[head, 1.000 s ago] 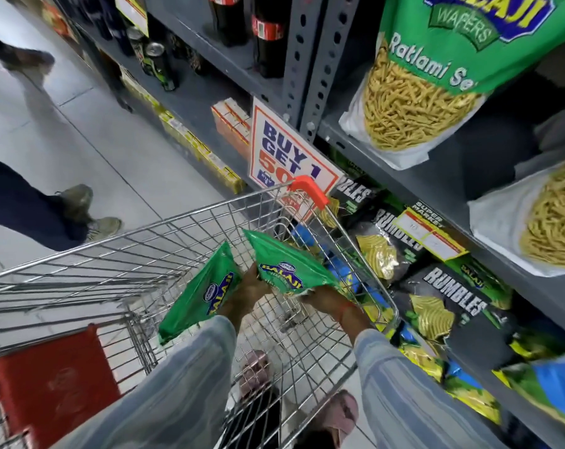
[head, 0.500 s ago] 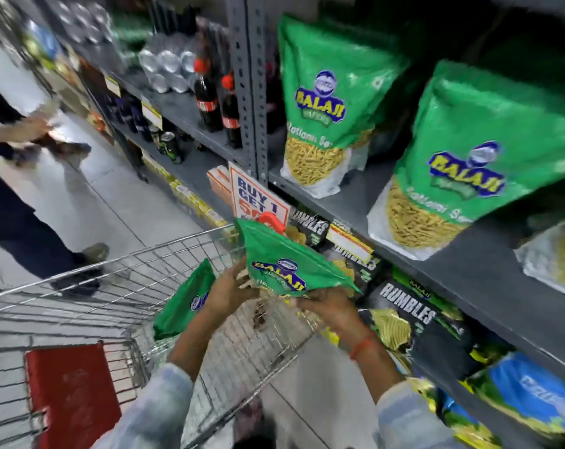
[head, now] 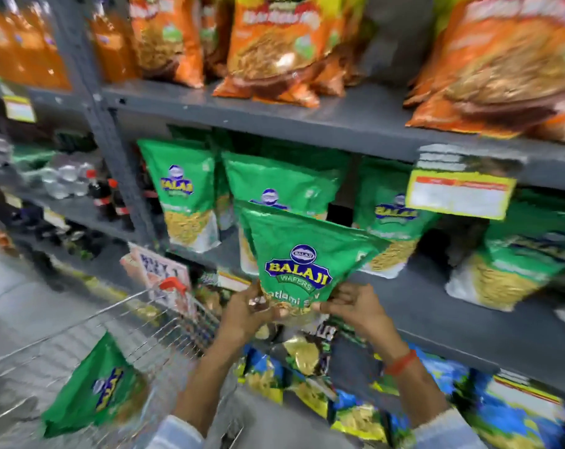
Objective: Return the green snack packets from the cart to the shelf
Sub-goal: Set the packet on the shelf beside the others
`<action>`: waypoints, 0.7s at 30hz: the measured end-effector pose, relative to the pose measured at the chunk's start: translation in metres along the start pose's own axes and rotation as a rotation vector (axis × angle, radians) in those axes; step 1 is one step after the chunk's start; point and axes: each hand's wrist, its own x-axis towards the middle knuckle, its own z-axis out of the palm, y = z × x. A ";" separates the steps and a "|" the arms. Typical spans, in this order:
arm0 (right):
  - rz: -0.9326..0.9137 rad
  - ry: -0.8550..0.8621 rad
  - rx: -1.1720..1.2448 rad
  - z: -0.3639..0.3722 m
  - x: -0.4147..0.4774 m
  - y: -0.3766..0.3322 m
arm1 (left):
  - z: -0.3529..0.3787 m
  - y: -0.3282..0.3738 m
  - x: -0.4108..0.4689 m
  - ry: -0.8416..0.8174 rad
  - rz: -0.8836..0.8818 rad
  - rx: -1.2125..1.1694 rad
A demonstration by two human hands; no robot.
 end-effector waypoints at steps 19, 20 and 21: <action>0.037 0.250 0.210 -0.087 0.003 0.005 | 0.122 0.020 0.073 -0.140 0.113 0.253; 0.034 0.288 0.215 -0.084 0.005 0.007 | 0.122 0.021 0.074 -0.140 0.119 0.271; 0.035 0.328 0.237 -0.080 0.007 0.010 | 0.122 0.021 0.073 -0.141 0.130 0.289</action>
